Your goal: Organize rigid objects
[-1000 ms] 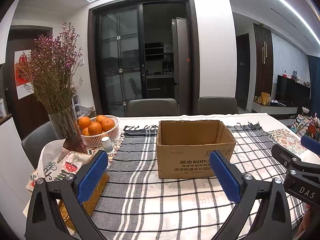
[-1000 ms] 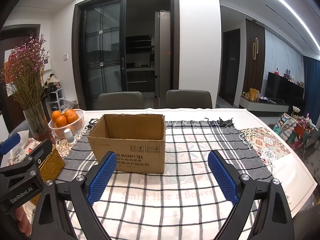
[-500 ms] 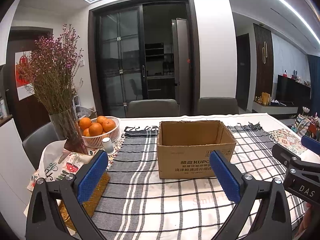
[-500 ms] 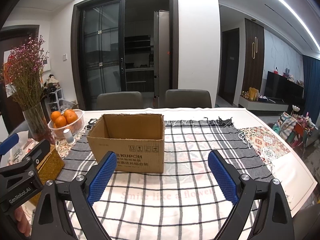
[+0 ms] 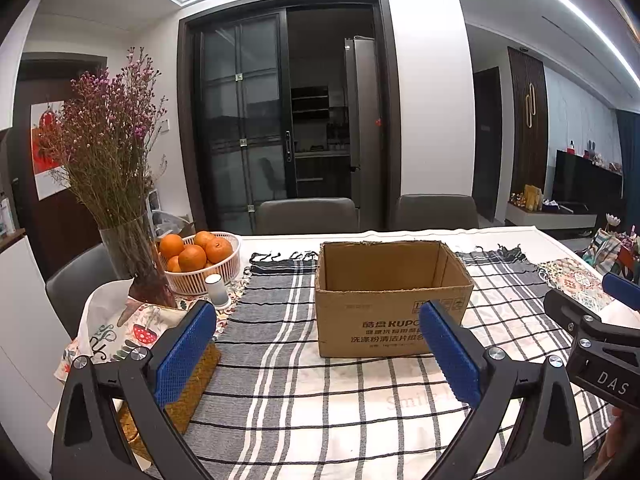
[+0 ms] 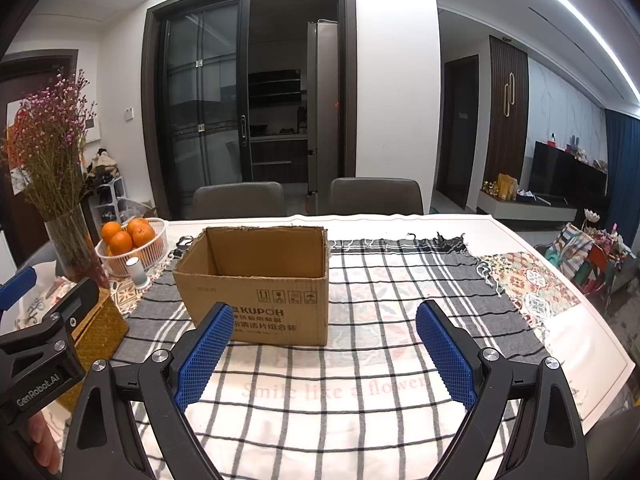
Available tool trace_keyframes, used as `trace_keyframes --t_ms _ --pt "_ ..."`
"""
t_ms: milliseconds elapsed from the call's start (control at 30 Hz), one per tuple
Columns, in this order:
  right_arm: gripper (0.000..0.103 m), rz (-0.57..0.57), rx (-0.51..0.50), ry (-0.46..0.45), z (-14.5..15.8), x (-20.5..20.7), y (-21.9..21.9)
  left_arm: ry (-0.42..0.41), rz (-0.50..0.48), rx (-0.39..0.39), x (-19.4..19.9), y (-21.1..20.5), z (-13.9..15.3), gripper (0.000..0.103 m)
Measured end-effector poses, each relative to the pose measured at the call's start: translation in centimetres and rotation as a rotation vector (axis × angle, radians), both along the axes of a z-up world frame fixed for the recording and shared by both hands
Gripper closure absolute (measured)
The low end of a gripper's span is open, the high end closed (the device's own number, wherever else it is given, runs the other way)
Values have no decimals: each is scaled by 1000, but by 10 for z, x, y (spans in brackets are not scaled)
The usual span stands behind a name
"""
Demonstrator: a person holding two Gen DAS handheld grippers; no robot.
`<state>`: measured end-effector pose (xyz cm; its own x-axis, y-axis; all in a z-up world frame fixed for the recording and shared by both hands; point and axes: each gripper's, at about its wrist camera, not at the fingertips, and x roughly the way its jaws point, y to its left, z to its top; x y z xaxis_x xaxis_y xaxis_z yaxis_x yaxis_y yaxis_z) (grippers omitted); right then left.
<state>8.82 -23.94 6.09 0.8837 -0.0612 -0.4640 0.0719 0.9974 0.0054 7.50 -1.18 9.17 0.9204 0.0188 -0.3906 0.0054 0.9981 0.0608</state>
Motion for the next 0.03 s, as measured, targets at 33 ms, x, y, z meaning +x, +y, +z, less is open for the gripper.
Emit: trace_keyframes --t_ms 33 --pt "10 0 -1 0 0 0 0 0 0 0 0 0 0 0"
